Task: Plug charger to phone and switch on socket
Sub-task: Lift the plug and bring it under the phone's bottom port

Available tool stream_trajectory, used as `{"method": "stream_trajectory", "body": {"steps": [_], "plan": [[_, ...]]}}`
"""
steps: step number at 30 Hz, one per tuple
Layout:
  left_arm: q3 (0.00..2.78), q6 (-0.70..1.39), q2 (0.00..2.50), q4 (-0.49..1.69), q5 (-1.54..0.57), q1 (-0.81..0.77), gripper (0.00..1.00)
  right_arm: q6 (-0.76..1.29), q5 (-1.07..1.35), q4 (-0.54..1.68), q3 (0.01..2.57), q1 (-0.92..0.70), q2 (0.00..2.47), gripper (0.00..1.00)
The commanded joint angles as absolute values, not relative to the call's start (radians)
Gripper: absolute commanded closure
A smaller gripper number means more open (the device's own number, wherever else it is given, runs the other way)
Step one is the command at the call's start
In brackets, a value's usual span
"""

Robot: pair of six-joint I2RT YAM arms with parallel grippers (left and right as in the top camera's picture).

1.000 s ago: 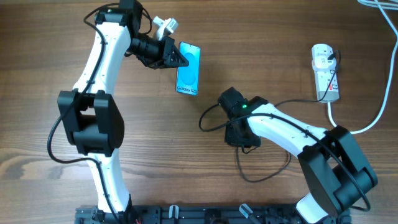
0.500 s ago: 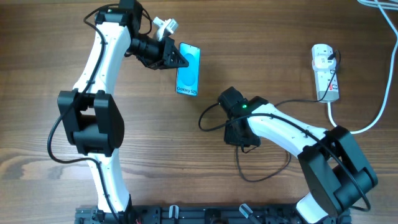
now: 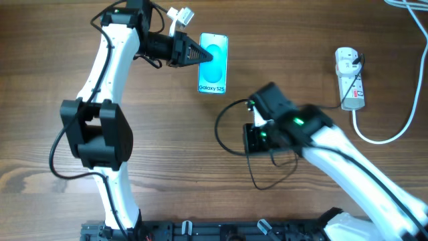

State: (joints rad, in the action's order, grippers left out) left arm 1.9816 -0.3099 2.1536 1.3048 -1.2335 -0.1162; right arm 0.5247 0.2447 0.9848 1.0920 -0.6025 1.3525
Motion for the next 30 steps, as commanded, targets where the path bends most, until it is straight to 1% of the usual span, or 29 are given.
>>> {"method": "stream_trajectory", "body": {"steps": [1,5,7,9,11,12,15,18,22,25,30], "plan": [[2.001,-0.333,2.026,1.304,-1.296,-0.172,0.96,0.500,0.308,0.984,1.114,-0.606,1.210,0.96],[2.001,-0.321,1.983,1.297,-1.180,-0.257,0.96,0.524,0.303,0.977,1.114,-0.606,1.105,0.96],[2.001,-0.248,1.984,1.266,-1.175,-0.290,0.96,0.543,0.297,0.968,1.115,-0.606,1.107,0.96],[2.001,-0.090,1.984,1.168,-1.106,-0.324,0.96,0.558,0.283,0.951,1.115,-0.606,1.109,0.96],[2.001,0.112,1.984,1.080,-0.907,-0.347,0.96,0.579,0.230,0.943,1.115,-0.606,1.109,0.95],[2.001,0.171,1.984,1.053,-0.854,-0.357,0.96,0.578,0.206,0.943,1.115,-0.606,1.109,0.96],[2.001,0.262,1.984,0.992,-0.852,-0.377,0.96,0.575,0.118,0.936,1.115,-0.606,1.127,0.96],[2.001,0.429,1.984,0.984,-0.860,-0.382,0.96,0.575,0.111,0.892,1.115,-0.606,1.175,0.95],[2.001,0.415,1.984,0.986,-0.908,-0.388,0.96,0.540,0.127,0.838,1.116,-0.606,1.215,0.95],[2.001,0.297,1.984,0.995,-0.904,-0.397,0.96,0.522,0.111,0.839,1.137,-0.606,1.220,0.95],[2.001,0.299,1.984,0.999,-0.912,-0.398,0.96,0.496,0.092,0.828,1.147,-0.605,1.221,0.95]]}}
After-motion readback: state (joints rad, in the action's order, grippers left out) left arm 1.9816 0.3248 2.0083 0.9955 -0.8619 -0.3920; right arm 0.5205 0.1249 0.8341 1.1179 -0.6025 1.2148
